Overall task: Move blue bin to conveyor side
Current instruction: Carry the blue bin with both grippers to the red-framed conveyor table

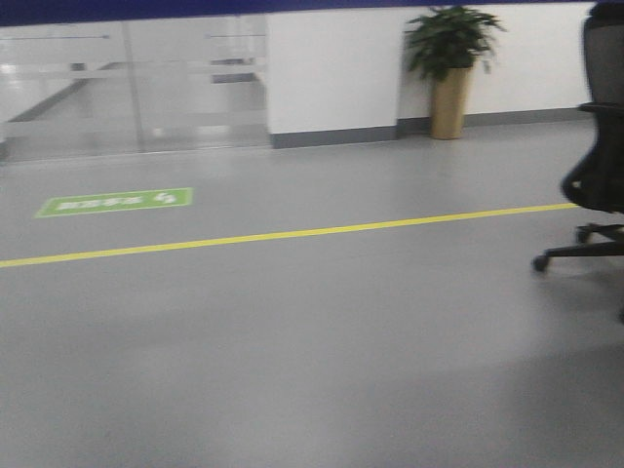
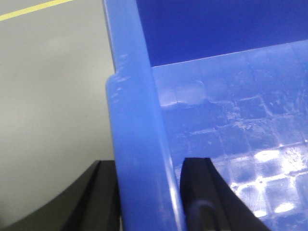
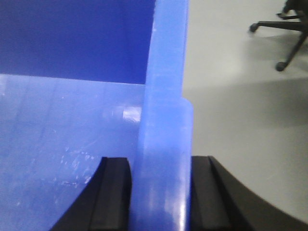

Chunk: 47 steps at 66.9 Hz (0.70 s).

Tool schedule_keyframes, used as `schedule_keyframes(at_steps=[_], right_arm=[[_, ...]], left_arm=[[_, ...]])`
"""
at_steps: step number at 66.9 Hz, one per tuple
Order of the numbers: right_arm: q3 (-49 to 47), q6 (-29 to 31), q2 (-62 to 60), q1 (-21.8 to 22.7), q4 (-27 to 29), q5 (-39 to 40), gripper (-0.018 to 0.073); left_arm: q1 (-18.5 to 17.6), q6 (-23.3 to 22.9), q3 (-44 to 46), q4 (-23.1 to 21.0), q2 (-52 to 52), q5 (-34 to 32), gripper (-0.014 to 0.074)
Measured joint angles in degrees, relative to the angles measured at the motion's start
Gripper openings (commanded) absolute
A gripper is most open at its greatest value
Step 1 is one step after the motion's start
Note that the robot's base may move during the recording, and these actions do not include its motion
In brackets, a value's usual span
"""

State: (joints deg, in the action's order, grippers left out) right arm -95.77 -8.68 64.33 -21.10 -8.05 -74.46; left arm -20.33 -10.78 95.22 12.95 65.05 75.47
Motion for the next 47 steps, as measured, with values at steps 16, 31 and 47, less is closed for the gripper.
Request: schedule_keyframes(at_steps=[16,31,47], right_arm=[[0.0,0.13,0.0,0.0,0.0,2.77,-0.0079],[0.0,0.13,0.0,0.0,-0.11,3.55,-0.0079],[0.0,0.24,0.0,0.0,-0.11,3.55,-0.0079]], left_arm=[[0.0,0.0,0.0,0.52,0.0,0.0,-0.0017],[0.0,0.0,0.0,0.52,0.0,0.0,-0.0017],[0.0,0.0,0.0,0.52,0.0,0.0,-0.0017]])
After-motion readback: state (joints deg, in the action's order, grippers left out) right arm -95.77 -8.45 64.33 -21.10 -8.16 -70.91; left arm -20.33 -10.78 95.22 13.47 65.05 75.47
